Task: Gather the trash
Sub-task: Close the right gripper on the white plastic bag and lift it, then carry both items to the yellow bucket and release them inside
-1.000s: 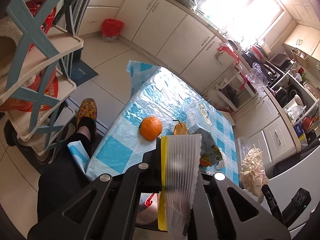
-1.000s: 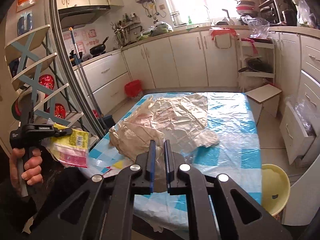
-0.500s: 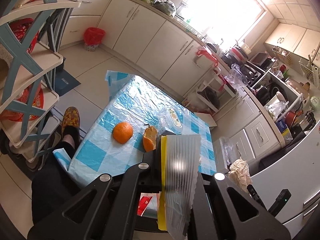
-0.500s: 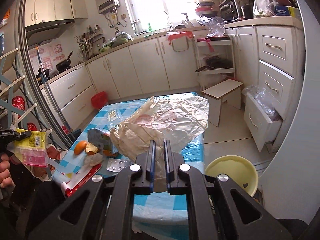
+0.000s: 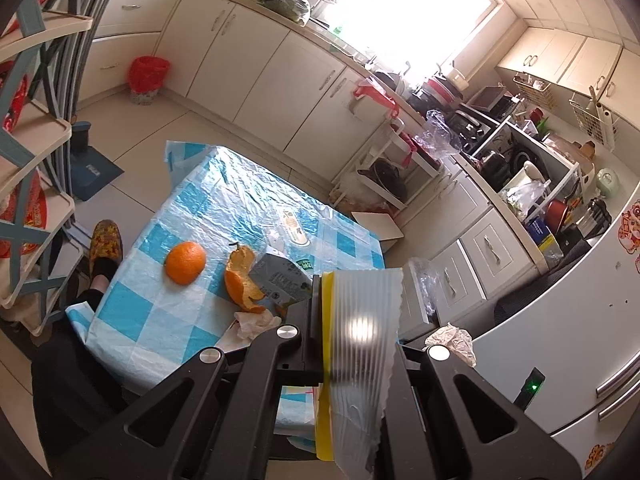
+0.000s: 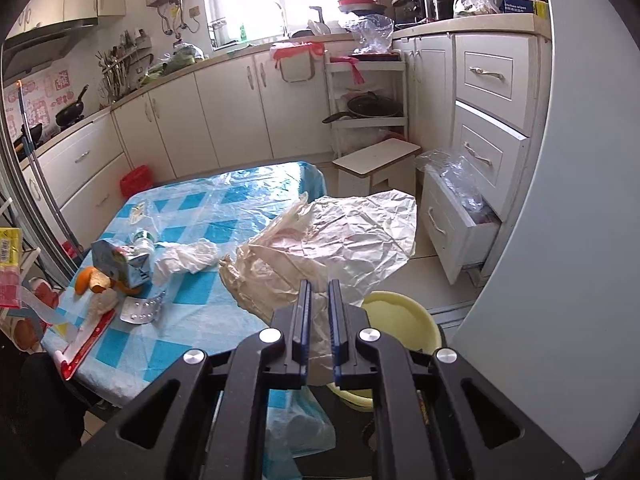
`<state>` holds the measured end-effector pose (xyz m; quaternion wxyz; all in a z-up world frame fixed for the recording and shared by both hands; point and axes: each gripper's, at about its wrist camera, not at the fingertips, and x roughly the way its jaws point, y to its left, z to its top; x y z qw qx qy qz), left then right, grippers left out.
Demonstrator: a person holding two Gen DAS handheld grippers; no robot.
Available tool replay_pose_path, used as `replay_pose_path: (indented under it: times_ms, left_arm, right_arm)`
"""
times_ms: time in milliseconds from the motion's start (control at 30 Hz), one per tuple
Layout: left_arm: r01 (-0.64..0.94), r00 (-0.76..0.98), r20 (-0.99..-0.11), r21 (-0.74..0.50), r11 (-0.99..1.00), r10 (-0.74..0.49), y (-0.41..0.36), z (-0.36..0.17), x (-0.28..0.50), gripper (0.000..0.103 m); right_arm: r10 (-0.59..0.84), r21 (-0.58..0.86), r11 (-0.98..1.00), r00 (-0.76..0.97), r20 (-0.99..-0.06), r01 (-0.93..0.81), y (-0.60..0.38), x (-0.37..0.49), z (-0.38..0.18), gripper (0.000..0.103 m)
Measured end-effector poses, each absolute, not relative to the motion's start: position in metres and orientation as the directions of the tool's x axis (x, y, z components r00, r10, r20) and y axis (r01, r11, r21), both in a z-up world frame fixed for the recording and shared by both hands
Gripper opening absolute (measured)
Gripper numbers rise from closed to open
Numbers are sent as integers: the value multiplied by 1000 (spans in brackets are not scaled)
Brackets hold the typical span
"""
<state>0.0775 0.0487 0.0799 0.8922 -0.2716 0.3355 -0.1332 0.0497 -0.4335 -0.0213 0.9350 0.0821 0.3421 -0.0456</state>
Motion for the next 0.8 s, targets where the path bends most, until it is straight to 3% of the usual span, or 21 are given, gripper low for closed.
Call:
replay_pose_path:
  times_ms: [433, 700, 800]
  left_arm:
    - [204, 667, -519, -564, 800, -535, -55, 95, 107, 1]
    - [291, 566, -554, -560, 776, -611, -152, 79, 133, 1]
    - [321, 543, -554, -558, 765, -632, -187, 75, 143, 1]
  right_arm:
    - [-166, -41, 977, 619, -767, 211, -474, 101, -64, 9]
    - [-184, -133, 981, 444, -877, 143, -482, 137, -114, 11]
    - [-160, -109, 982, 377, -912, 154, -492, 150, -131, 25]
